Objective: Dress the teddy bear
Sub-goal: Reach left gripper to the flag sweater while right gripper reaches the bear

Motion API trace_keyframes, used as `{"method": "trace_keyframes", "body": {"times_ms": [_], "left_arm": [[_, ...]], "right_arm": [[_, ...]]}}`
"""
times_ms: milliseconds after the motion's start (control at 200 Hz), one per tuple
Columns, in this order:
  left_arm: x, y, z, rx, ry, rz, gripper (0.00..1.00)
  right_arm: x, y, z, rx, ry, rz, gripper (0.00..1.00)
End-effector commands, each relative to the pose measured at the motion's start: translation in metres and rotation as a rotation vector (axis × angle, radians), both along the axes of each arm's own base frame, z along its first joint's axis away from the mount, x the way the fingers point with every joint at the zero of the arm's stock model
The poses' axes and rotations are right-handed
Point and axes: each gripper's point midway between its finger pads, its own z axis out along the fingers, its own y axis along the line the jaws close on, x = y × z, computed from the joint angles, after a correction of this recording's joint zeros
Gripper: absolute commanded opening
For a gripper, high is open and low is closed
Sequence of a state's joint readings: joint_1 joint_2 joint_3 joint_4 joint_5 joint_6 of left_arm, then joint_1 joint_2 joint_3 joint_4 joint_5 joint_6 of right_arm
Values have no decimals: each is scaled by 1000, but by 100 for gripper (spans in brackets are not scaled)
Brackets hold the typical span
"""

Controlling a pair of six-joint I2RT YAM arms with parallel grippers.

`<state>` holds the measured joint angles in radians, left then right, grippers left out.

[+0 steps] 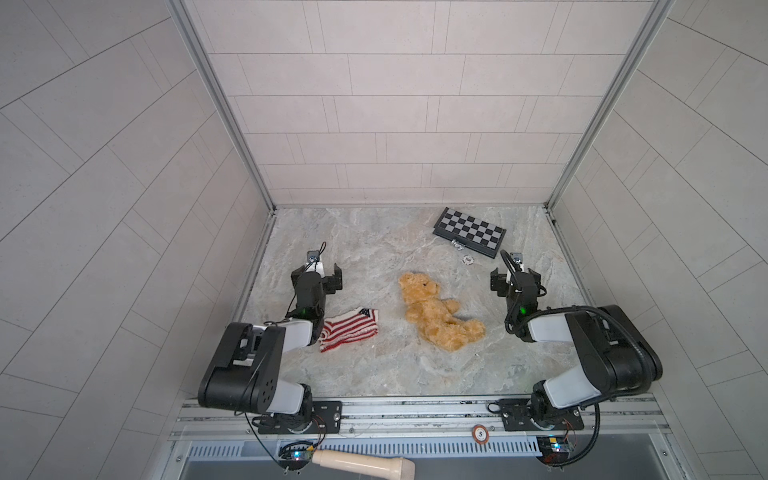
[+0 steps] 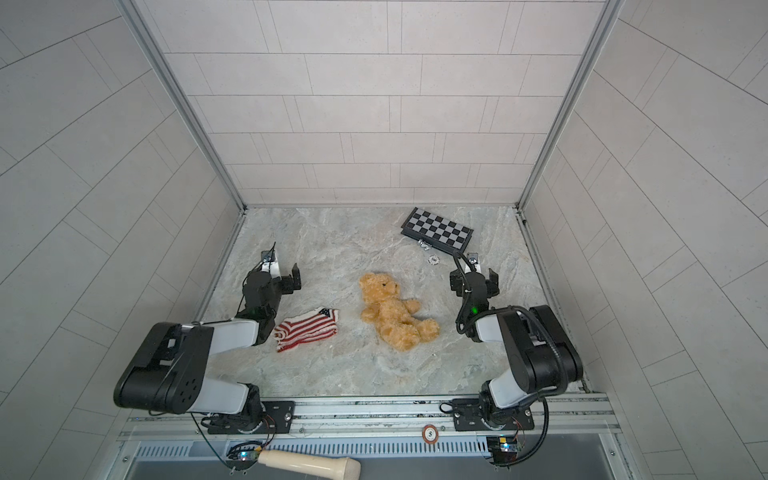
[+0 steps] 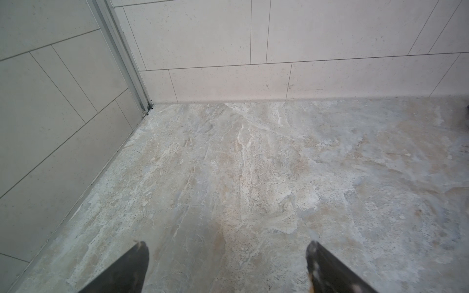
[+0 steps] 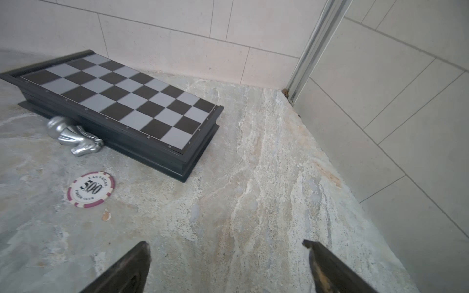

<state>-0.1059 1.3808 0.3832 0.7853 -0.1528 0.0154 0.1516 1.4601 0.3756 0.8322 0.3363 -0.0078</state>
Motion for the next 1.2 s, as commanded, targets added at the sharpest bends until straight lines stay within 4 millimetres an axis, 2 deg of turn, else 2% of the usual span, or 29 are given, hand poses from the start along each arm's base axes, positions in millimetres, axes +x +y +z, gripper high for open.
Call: {"method": "trace_keyframes", "body": {"times_ms": [0,80,155,230,305,456,551,621,671,756,836,886,1001,1071,1196], "left_arm": [[-5,-7,39,-34,-18,-6,100],[-16,-12,64,-148,-12,70,100],[-25,-27,69,-282,133,112,100],[-34,-64,60,-306,328,13,100],[-53,-96,49,-261,475,-83,100],[-101,-126,14,-309,726,-187,100],[-130,-129,-10,-315,859,-193,100],[-142,-128,-20,-348,899,-181,100],[-146,-130,-26,-412,918,-181,100],[-146,-135,-35,-622,930,-190,100],[-144,-124,-40,-705,924,-156,98],[-148,-115,-37,-639,941,-141,97],[-163,-95,-32,-498,999,-109,94],[-170,-83,-38,-420,1027,-75,87],[-171,-81,-54,-386,1045,-59,78]], "right_arm": [[-4,10,46,-75,-40,-20,99],[-9,25,72,-26,-38,-15,99],[-13,46,87,51,12,28,99],[-16,78,95,68,93,139,100],[-22,107,95,77,177,229,100],[-40,153,91,176,241,420,100],[-53,187,76,283,299,592,100],[-67,212,66,299,375,696,100],[-79,229,62,263,418,755,100],[-96,260,62,278,458,848,100],[-102,279,55,334,500,885,100],[-106,288,39,318,551,890,99],[-113,294,9,279,659,864,96],[-118,295,-7,261,717,855,94],[-131,299,-27,195,788,869,77]]}}
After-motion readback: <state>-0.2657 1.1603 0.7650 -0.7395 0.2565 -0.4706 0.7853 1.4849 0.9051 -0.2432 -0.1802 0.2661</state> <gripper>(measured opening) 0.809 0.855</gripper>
